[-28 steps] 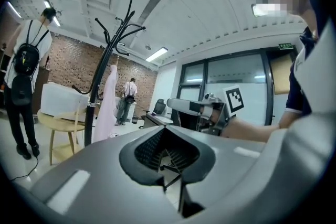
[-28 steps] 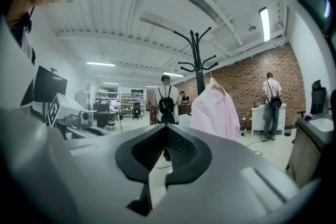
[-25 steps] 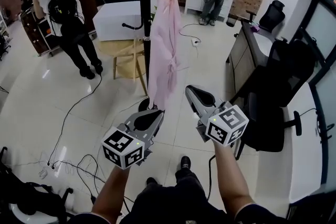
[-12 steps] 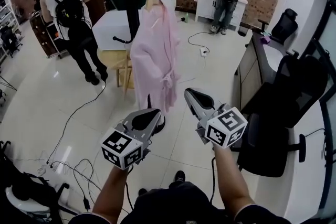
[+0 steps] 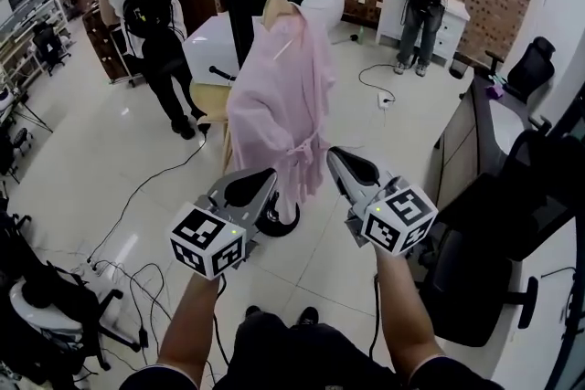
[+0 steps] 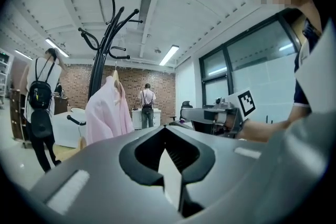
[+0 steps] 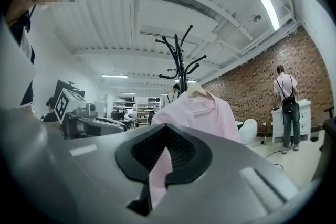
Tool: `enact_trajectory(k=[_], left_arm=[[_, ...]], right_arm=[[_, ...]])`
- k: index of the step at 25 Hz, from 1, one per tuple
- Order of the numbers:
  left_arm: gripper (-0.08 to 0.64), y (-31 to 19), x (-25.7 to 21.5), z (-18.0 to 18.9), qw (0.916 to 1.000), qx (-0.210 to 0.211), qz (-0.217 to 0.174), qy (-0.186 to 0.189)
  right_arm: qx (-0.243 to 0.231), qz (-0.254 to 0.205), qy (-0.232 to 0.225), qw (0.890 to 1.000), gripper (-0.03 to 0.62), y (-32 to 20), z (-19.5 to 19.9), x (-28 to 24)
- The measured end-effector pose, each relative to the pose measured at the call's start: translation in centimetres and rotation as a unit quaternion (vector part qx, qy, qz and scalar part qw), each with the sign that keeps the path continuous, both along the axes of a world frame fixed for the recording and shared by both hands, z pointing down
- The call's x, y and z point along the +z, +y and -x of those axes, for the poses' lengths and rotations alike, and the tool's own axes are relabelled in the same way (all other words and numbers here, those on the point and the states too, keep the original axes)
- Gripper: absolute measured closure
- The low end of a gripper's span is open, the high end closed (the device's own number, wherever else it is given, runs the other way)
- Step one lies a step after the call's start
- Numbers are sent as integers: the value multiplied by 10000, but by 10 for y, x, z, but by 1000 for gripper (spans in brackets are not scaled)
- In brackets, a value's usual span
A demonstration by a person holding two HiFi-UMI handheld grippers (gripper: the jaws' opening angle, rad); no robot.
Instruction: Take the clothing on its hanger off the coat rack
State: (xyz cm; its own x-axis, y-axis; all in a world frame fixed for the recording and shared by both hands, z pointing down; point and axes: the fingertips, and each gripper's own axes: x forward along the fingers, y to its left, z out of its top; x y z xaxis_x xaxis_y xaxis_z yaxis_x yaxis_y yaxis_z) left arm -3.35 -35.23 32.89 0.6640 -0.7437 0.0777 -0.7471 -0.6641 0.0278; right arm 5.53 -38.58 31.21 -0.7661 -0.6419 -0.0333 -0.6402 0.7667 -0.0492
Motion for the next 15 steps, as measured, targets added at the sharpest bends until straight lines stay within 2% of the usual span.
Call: enact_trajectory(k=[5,15], left_arm=[[548,-28,-6,12,9997,-190,-72,-109],[548,-55,-9,12,9996,41,-154,-219]], right_arm=[[-65,-27,79,9999,591,-19,14,0],[101,-55,213,9997,591,-24,22,-4]])
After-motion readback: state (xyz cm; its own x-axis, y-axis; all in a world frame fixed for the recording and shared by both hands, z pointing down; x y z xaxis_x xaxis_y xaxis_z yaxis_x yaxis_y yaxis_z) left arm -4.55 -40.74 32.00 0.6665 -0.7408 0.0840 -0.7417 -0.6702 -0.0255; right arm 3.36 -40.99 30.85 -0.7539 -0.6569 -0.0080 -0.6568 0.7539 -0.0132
